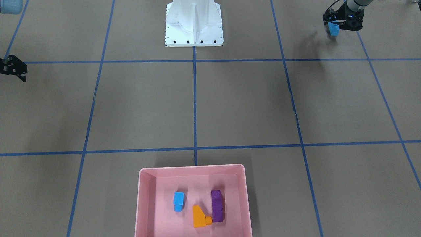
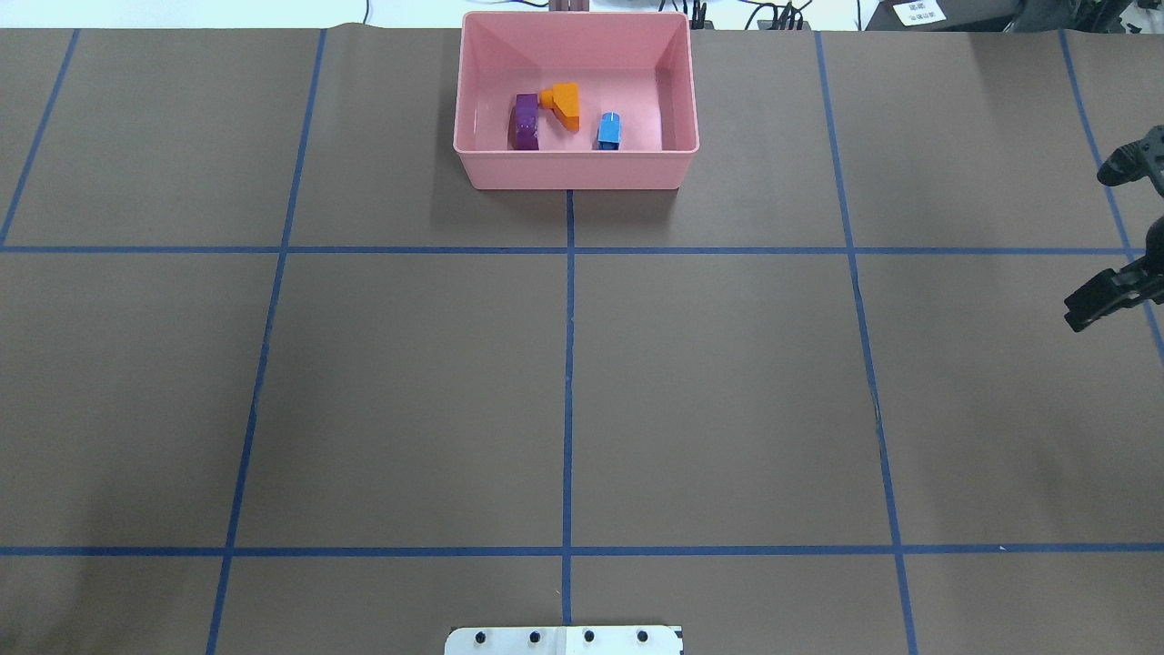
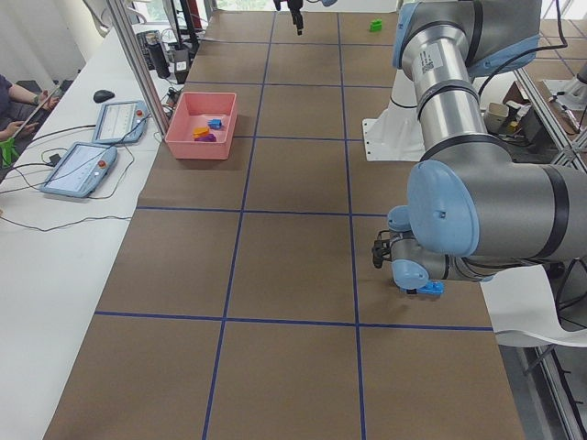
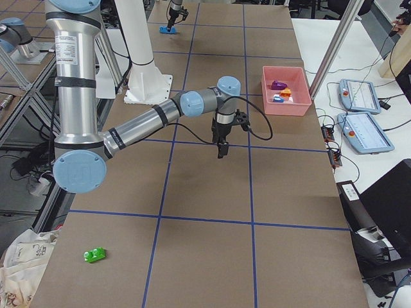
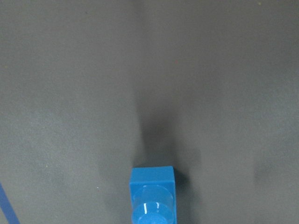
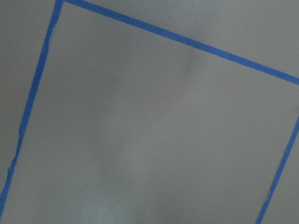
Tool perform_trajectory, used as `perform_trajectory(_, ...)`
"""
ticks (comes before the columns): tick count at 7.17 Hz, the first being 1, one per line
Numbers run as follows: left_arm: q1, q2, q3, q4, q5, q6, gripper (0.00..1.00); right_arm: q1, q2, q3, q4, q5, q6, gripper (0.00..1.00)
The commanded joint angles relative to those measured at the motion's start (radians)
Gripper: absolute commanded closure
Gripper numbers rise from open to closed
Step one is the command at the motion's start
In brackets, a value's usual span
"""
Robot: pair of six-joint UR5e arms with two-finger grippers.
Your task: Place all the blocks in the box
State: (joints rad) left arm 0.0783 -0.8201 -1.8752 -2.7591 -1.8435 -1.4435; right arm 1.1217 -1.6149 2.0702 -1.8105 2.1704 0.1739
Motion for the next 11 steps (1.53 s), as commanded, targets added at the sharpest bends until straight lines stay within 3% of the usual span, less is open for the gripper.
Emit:
perform_trajectory(1, 0.008, -0.017, 0.022, -0.001, 0.003, 0.0, 0.1, 0.068, -0.06, -0.005, -0.001, 0.024, -0.135, 0.01)
perform_trajectory(2, 0.008, -0.017, 0.022, -0.001, 0.003, 0.002, 0.36, 0.091, -0.084, -0.007, -0.001, 0.029, -0.166, 0.0)
perform_trajectory(4, 0.011, -0.017, 0.022, -0.023, 0.001, 0.003, 1.0, 0.202, -0.092, -0.077, -0.007, 0.073, -0.353, 0.01)
perform_trajectory(6, 0.011, -0.008, 0.022, -0.056, -0.002, -0.002, 1.0, 0.249, -0.092, -0.102, -0.004, 0.088, -0.393, 0.01)
perform_trajectory(8, 0.009, 0.035, 0.008, -0.201, -0.007, -0.081, 1.0, 0.326, -0.091, -0.142, -0.009, 0.088, -0.497, 0.01)
perform_trajectory(11, -0.043, 0.021, -0.227, -0.217, -0.013, -0.263, 1.0, 0.331, -0.094, -0.145, -0.007, 0.071, -0.499, 0.01)
